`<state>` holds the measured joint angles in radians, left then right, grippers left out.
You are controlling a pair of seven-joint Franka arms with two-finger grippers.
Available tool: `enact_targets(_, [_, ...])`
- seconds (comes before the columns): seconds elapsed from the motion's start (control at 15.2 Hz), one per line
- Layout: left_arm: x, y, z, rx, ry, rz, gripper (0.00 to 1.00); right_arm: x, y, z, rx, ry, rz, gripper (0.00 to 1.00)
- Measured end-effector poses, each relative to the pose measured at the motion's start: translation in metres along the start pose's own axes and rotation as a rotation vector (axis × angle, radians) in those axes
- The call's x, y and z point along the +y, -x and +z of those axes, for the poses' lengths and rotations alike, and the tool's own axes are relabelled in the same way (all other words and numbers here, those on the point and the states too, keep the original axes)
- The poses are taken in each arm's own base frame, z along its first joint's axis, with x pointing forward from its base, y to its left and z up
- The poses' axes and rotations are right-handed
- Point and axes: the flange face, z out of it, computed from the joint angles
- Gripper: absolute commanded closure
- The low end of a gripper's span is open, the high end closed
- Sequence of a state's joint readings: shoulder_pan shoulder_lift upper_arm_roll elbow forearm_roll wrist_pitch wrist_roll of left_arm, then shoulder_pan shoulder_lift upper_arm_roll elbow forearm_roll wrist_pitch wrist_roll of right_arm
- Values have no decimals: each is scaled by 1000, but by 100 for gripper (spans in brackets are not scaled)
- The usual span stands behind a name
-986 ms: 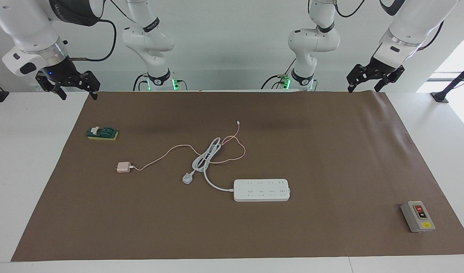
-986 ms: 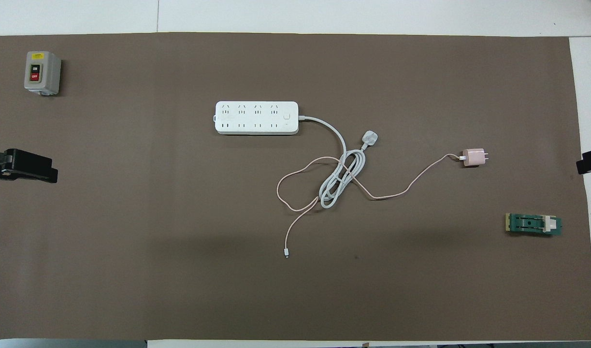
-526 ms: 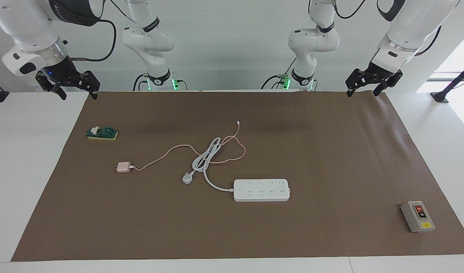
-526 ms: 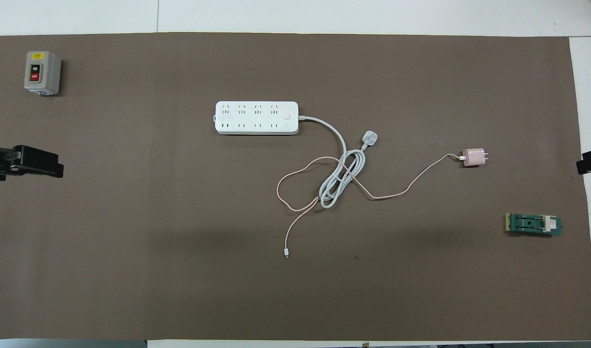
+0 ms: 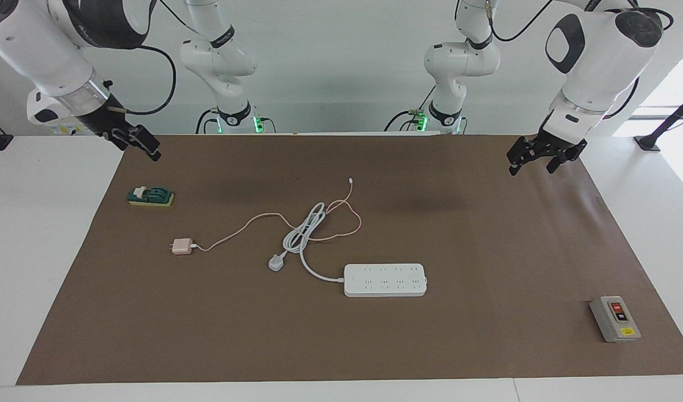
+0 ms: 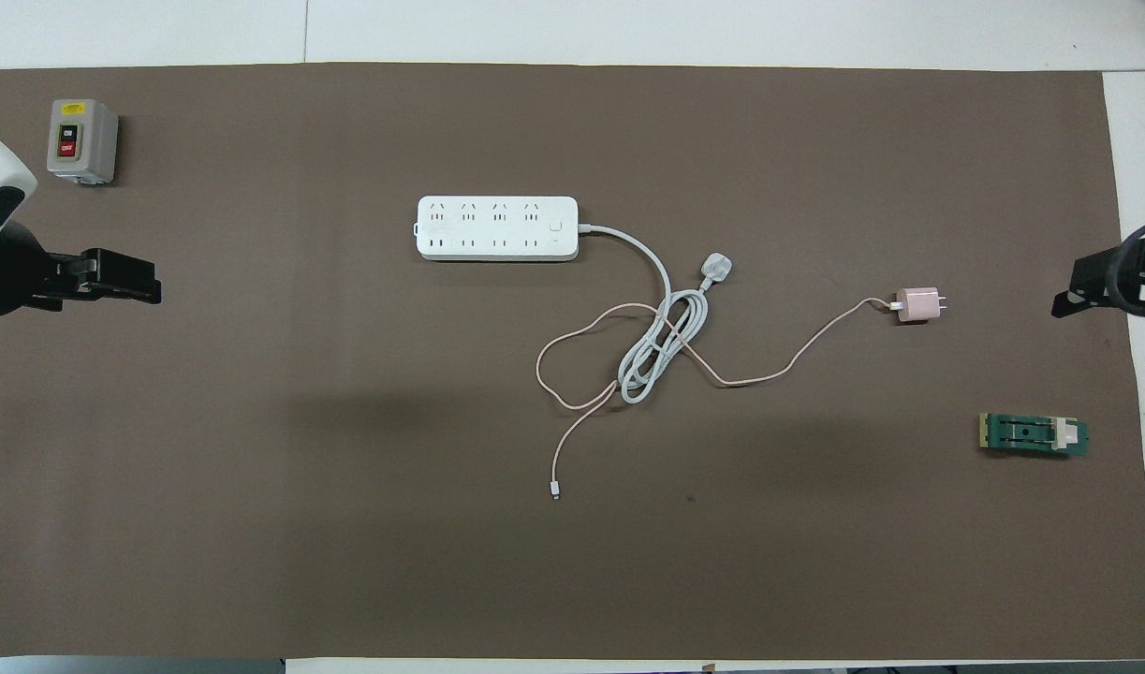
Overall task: Plug charger into power strip
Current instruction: 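Reach the left gripper to the strip while the right gripper reaches the charger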
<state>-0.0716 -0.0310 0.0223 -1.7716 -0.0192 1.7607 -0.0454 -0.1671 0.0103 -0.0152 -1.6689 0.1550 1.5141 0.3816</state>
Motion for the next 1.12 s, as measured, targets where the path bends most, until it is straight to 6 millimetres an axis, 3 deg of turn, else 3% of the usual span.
enact_targets(0.13, [-2,-4,12,-19,85,-36,0,8,-27,27,-58,-94,179,0])
enact_targets(0.26, [-2,-7,28,-47,284,-60,0,13,-58,56,-122,-216,394,0])
enact_targets(0.46, [-9,-13,48,-30,383,-18,0,27,-97,103,-204,-344,611,0])
enact_targets(0.85, [13,-8,93,-83,742,-19,0,55,-141,201,-397,-464,806,0])
enact_targets(1.12, [54,-8,102,-128,1079,-85,0,57,-148,242,-453,-460,800,0])
